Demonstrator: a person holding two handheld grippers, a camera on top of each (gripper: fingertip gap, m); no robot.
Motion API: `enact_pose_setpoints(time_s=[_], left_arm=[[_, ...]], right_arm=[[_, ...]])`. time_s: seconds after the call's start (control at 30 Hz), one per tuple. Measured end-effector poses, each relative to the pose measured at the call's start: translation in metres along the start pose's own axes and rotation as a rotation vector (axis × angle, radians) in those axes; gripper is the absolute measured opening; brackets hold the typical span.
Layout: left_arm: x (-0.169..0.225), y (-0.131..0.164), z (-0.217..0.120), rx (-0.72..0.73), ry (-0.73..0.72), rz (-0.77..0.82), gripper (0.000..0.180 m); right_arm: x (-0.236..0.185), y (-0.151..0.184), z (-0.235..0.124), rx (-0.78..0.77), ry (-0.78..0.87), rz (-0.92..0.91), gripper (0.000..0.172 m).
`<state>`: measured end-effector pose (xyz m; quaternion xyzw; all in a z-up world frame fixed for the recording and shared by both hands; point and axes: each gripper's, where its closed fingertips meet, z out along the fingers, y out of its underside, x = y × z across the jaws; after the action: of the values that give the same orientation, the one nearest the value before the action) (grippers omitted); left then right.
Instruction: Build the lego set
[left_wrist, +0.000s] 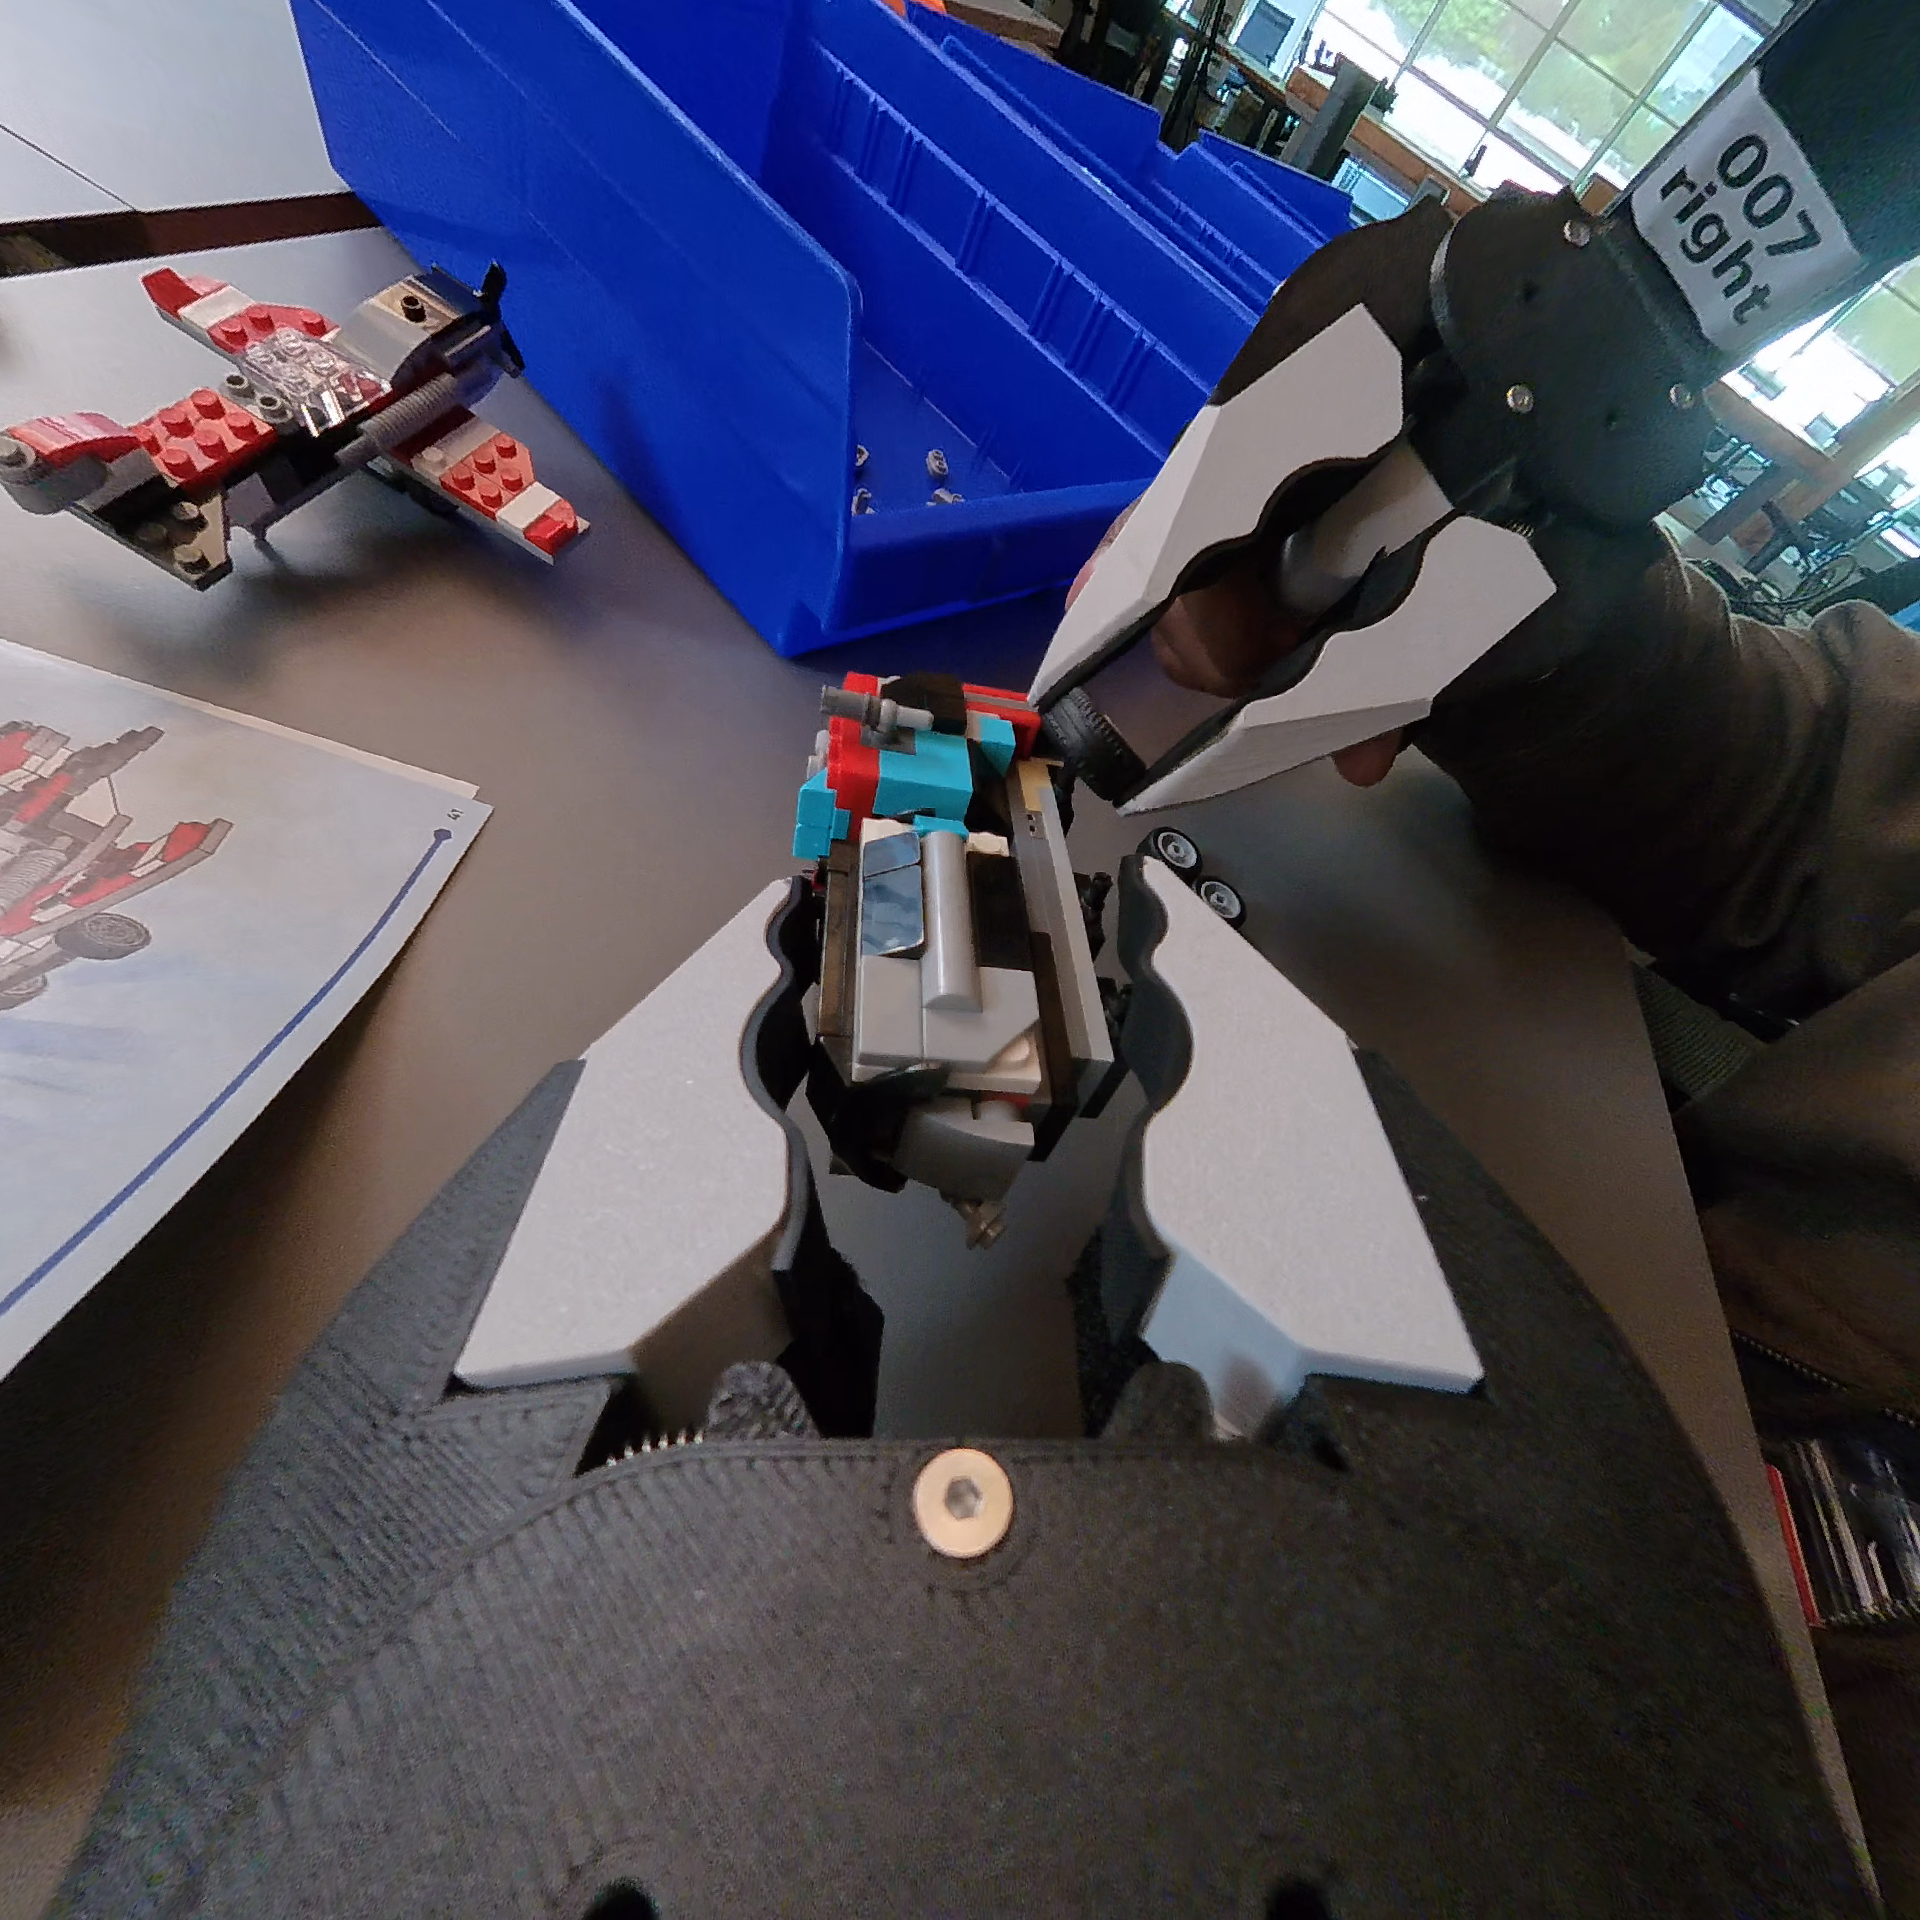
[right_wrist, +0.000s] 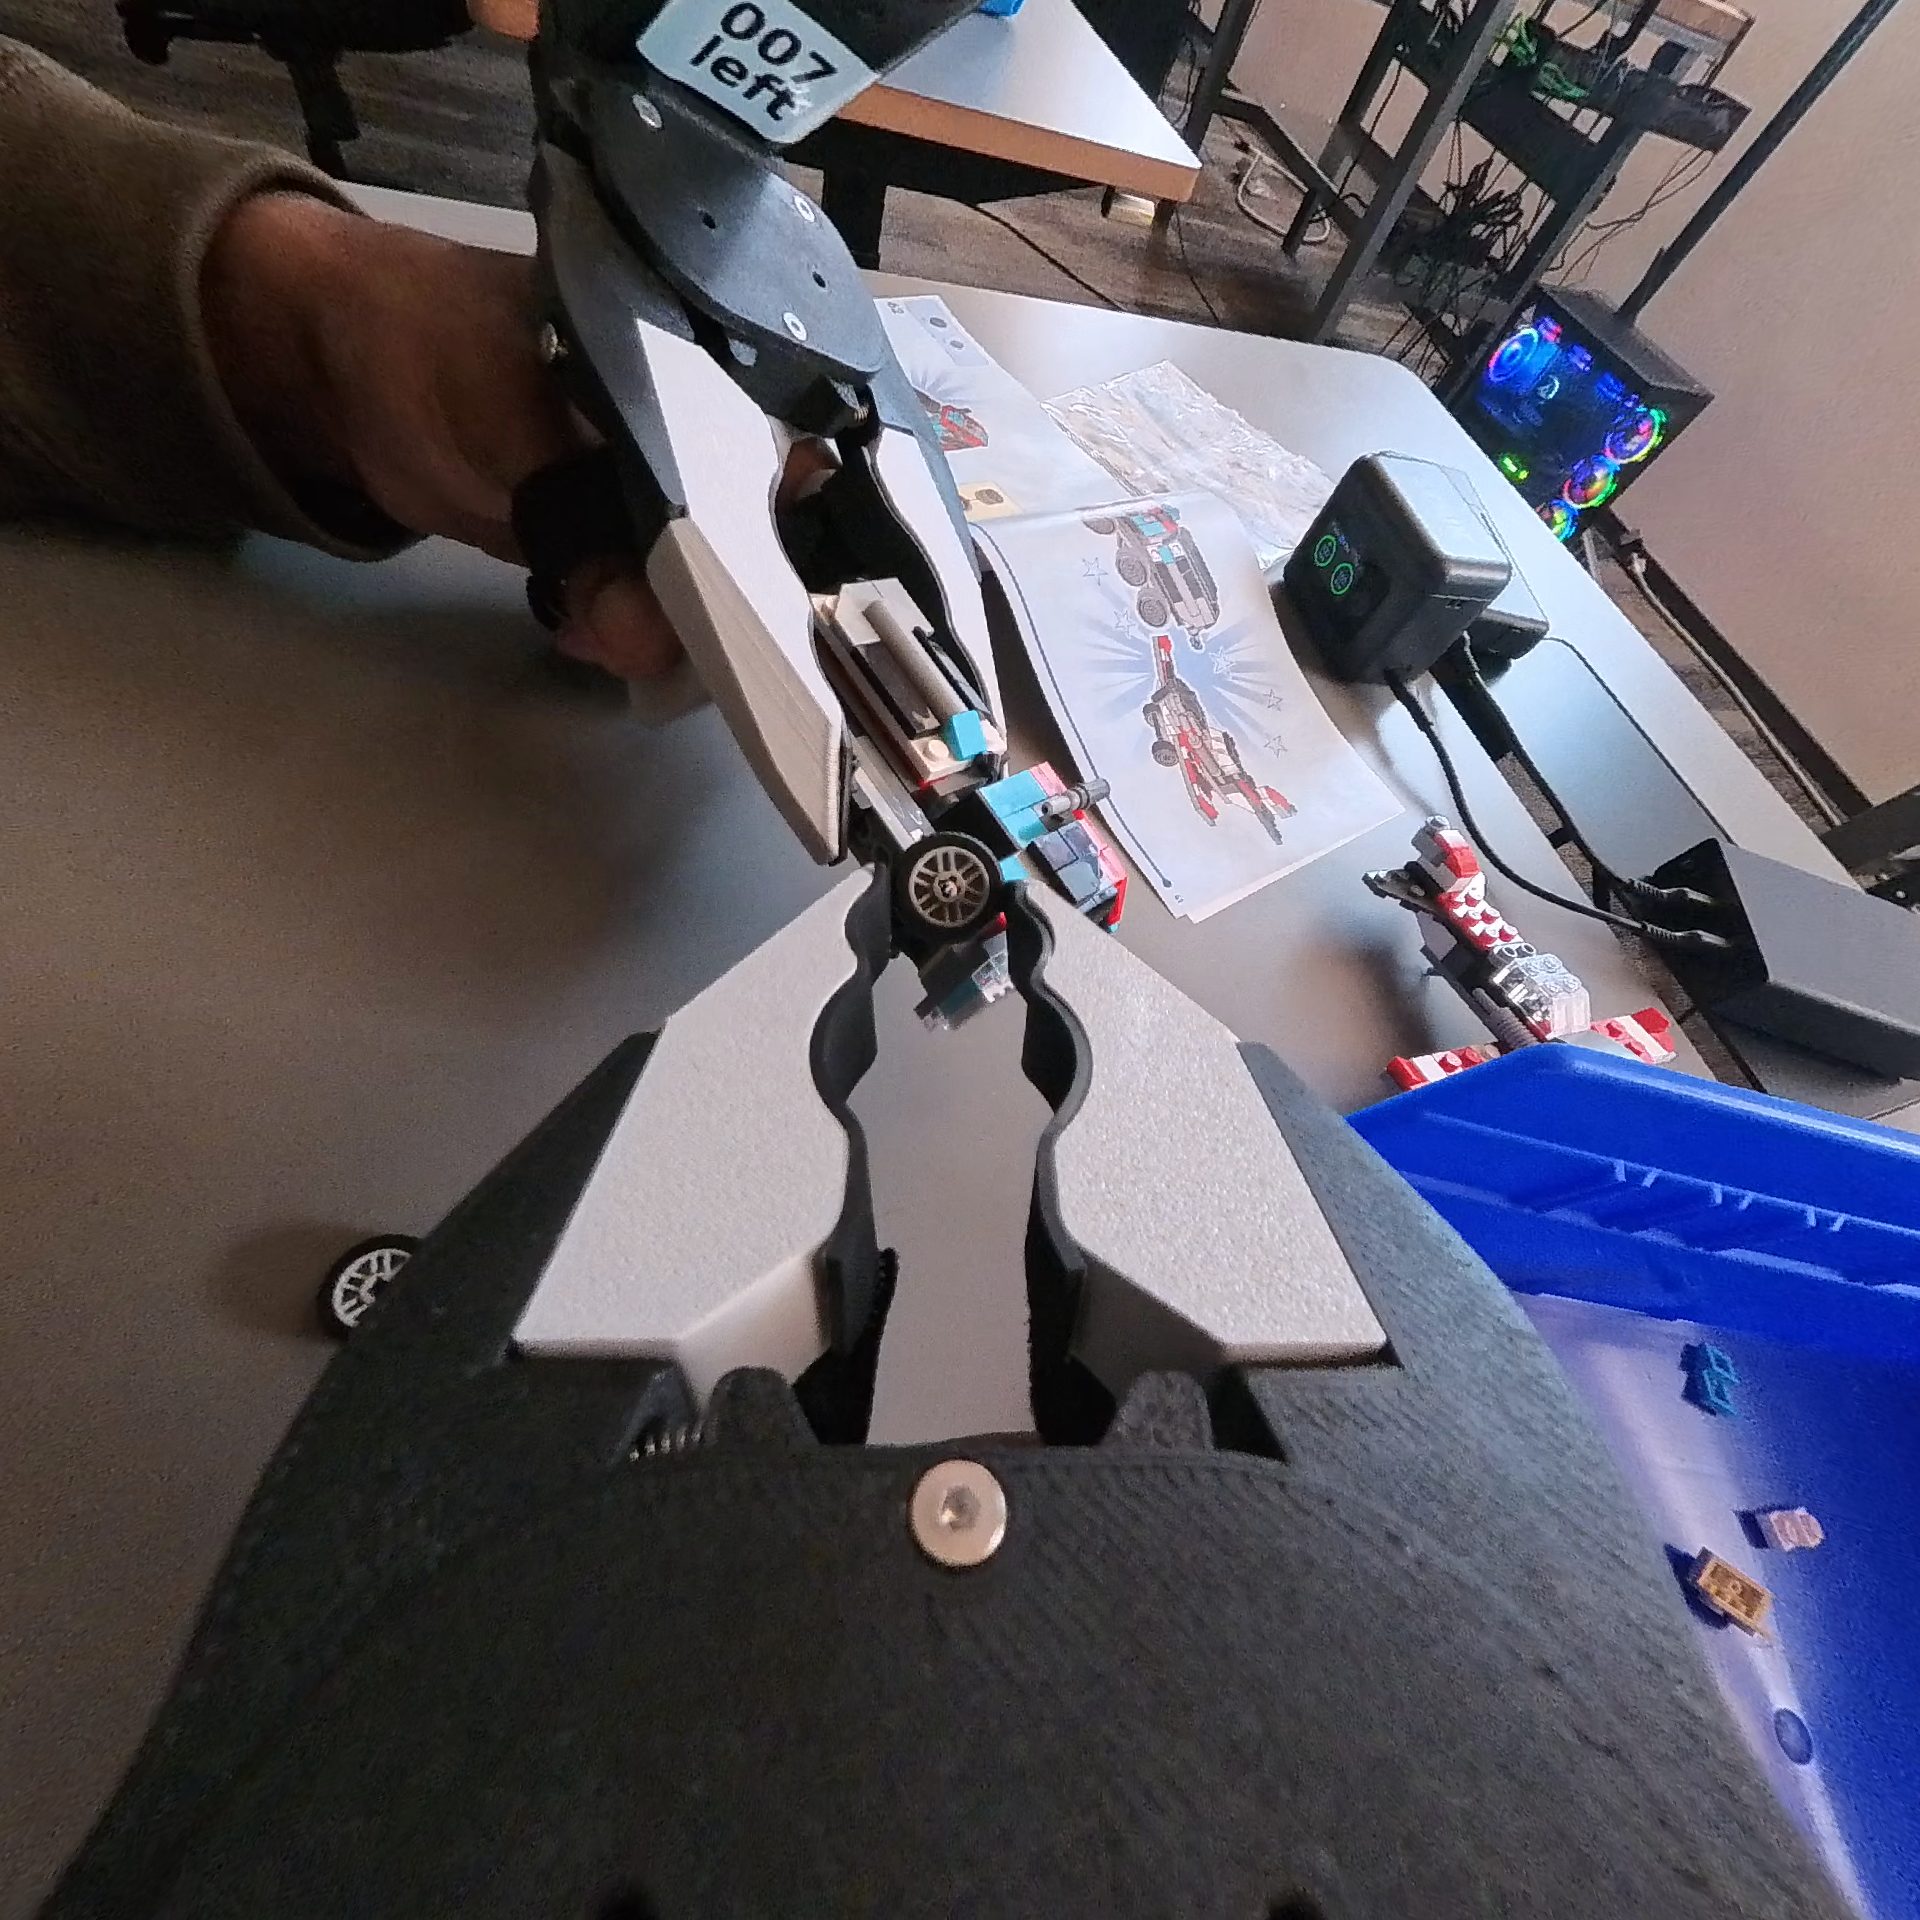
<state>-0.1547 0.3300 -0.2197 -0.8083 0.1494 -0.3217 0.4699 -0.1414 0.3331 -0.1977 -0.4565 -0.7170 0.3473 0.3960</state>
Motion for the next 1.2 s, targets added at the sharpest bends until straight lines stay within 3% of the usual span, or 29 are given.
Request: enact_pose_setpoints(time_s=[0.97, 1.2], left_arm=[[0.003, -0.001, 0.0, 0.005, 0.012, 0.003, 0.061], [0.003, -0.001, 0.0, 0.006, 0.014, 0.003, 0.061]], right_arm=[[0.004, 0.005, -0.001, -0.005, 0.011, 0.004, 0.029], [0.0, -0.005, -0.007, 0.087, -0.034, -0.025, 0.031]])
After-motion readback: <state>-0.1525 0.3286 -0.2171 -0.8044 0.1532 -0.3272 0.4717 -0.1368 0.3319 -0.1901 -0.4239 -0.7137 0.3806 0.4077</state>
